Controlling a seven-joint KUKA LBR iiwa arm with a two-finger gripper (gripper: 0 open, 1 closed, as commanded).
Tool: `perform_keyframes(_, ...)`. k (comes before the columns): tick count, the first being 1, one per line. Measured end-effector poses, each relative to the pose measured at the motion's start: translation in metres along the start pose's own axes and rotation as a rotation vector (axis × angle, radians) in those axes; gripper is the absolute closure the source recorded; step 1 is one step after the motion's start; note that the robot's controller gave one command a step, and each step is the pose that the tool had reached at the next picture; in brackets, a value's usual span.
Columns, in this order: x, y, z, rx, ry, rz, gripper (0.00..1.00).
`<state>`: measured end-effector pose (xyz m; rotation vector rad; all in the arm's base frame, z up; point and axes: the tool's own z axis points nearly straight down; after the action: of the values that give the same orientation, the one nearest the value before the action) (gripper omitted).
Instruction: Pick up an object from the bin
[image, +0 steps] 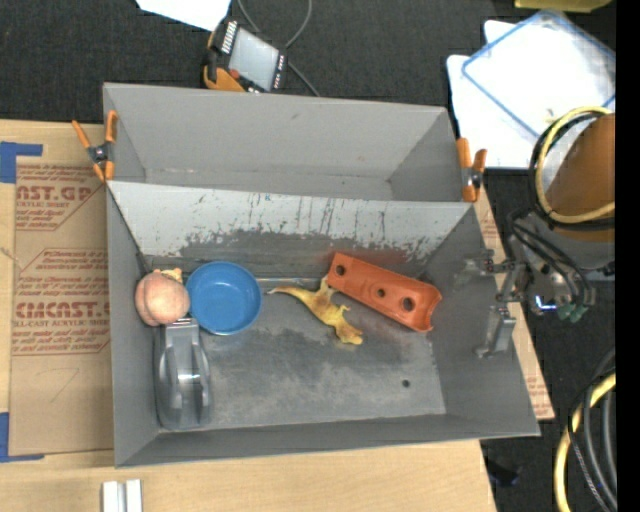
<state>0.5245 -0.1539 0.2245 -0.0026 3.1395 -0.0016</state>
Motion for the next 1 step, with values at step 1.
perform_keyframes(1, 0.0000, 0.0000, 0.0000, 0.000, 0.000, 0.000, 0.00)
